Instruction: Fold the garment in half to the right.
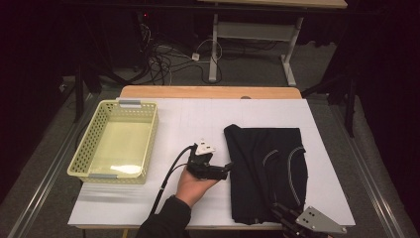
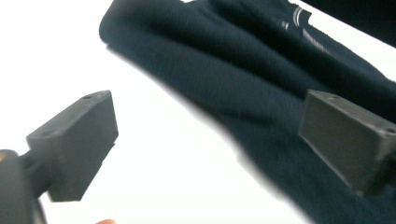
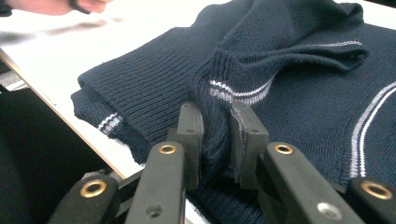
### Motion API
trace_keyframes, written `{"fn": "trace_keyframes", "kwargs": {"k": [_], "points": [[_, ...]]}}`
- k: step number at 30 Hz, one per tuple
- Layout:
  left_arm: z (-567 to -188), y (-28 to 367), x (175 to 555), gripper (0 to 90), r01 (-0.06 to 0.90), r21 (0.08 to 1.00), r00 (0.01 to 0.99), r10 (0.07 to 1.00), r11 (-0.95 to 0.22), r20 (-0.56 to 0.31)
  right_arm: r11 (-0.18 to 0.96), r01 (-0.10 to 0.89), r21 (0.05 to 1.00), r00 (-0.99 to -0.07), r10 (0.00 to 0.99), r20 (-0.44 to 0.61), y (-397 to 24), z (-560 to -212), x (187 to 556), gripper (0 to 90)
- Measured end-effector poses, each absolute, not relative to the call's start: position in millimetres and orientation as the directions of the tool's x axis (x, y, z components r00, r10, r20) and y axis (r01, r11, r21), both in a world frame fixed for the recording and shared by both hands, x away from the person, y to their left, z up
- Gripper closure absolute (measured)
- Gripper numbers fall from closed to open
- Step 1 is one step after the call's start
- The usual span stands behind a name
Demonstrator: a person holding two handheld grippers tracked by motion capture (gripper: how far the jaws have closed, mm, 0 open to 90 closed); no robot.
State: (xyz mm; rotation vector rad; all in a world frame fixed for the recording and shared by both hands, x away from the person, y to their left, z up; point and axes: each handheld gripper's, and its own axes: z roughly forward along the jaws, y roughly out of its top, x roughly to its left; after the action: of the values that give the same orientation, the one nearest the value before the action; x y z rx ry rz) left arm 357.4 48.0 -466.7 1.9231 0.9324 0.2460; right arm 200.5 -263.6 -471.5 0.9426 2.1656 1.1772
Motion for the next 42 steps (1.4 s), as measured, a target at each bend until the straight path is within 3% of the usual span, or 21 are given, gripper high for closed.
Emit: {"fn": "trace_keyframes", "kwargs": {"k": [2, 17, 26, 35, 42], "points": [[-469, 57, 350, 0.0, 0.507, 0.823, 0.690, 0.693, -0.258, -0.208, 0.386, 0.336, 0.859, -0.636, 0.766, -0.096, -264, -472, 201, 76.5], [-482, 123, 301, 0.0, 0.472, 0.830, 0.716, 0.678, -0.296, -0.166, 0.339, 0.376, 0.862, -0.600, 0.798, -0.052, -273, -470, 196, 71.4], [-489, 131, 292, 0.0, 0.439, 0.857, 0.717, 0.681, -0.271, -0.152, 0.238, 0.438, 0.867, -0.516, 0.856, 0.026, -302, -469, 190, 58.0], [-491, 133, 292, 0.0, 0.439, 0.862, 0.734, 0.655, -0.253, -0.181, 0.240, 0.387, 0.890, -0.527, 0.850, 0.000, -295, -454, 197, 45.2], [-491, 133, 292, 0.0, 0.429, 0.866, 0.745, 0.643, -0.258, -0.178, 0.272, 0.358, 0.893, -0.540, 0.841, -0.040, -276, -438, 235, 51.2]]}}
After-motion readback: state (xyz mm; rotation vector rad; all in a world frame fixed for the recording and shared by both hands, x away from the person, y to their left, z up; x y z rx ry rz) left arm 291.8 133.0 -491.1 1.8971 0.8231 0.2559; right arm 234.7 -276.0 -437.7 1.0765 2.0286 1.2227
